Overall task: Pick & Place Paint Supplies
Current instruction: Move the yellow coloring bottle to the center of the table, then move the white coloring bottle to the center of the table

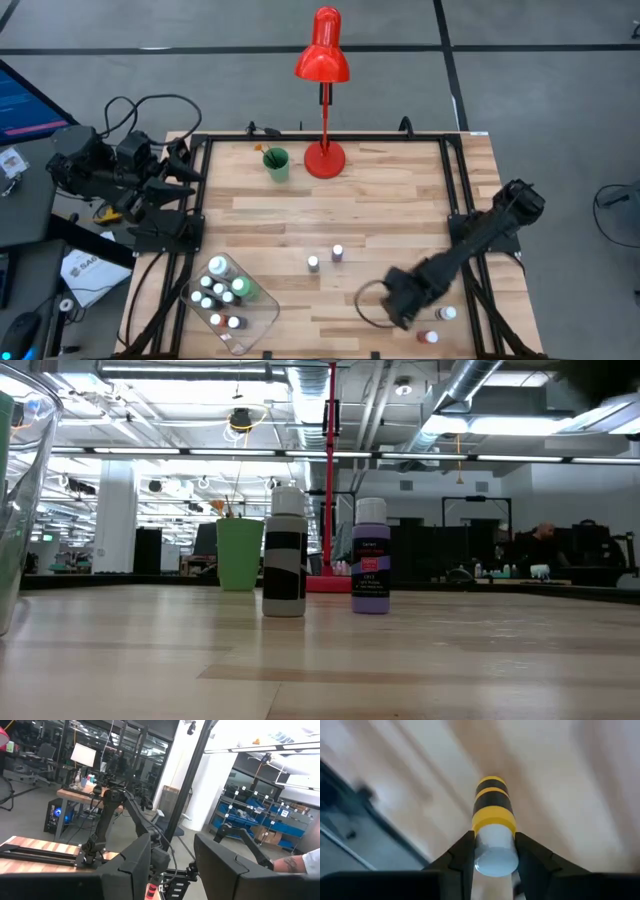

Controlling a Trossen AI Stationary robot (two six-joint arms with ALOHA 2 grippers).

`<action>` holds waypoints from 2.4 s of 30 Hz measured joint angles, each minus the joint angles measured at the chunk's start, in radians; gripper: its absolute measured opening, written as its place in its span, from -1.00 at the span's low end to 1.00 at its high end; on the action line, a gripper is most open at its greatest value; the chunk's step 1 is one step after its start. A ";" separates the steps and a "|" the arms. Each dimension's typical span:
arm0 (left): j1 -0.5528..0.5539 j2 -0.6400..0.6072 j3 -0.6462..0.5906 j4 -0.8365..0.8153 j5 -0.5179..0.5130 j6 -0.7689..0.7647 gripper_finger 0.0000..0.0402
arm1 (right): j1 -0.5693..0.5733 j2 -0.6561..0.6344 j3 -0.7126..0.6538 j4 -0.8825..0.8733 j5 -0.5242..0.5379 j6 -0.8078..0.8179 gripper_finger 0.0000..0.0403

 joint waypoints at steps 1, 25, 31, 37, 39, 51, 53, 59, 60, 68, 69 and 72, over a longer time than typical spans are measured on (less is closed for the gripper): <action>0.000 0.000 0.000 0.000 0.000 0.000 -0.30 | -0.030 0.001 0.007 0.008 0.020 -0.029 -0.46; 0.000 -0.001 0.000 -0.001 -0.004 0.003 -0.30 | -0.396 0.516 0.815 -0.324 0.124 -0.688 -0.46; 0.000 -0.001 0.000 -0.001 -0.004 0.003 -0.30 | -0.383 0.638 0.964 -0.395 0.105 -0.712 -0.44; 0.000 -0.001 0.000 -0.001 -0.004 0.003 -0.30 | -0.362 0.689 1.033 -0.447 0.064 -0.712 -0.42; 0.000 -0.001 0.000 -0.001 -0.004 0.003 -0.30 | -0.359 0.689 1.033 -0.449 0.064 -0.712 -0.41; 0.000 -0.001 0.000 -0.001 -0.006 0.003 -0.30 | -0.356 0.689 1.033 -0.396 0.061 -0.736 -0.30; 0.000 -0.001 0.000 -0.001 -0.006 0.003 -0.30 | -0.353 0.689 1.033 -0.362 0.061 -0.743 -0.27; 0.000 -0.001 0.000 -0.001 -0.006 0.003 -0.30 | -0.363 0.687 1.033 -0.346 0.061 -0.749 -0.02; 0.000 -0.001 0.000 -0.001 -0.006 0.003 -0.30 | -0.367 0.687 1.033 -0.352 0.060 -0.749 0.03; 0.000 -0.001 0.000 -0.001 -0.006 0.031 -0.30 | -0.367 0.576 1.034 -0.376 0.103 -0.699 0.29; 0.000 -0.001 0.000 -0.001 -0.006 0.031 -0.30 | -0.361 0.562 1.034 -0.395 0.122 -0.682 0.29; 0.000 -0.001 0.000 0.000 -0.006 0.030 -0.30 | -0.330 0.519 1.034 -0.505 0.168 -0.610 0.29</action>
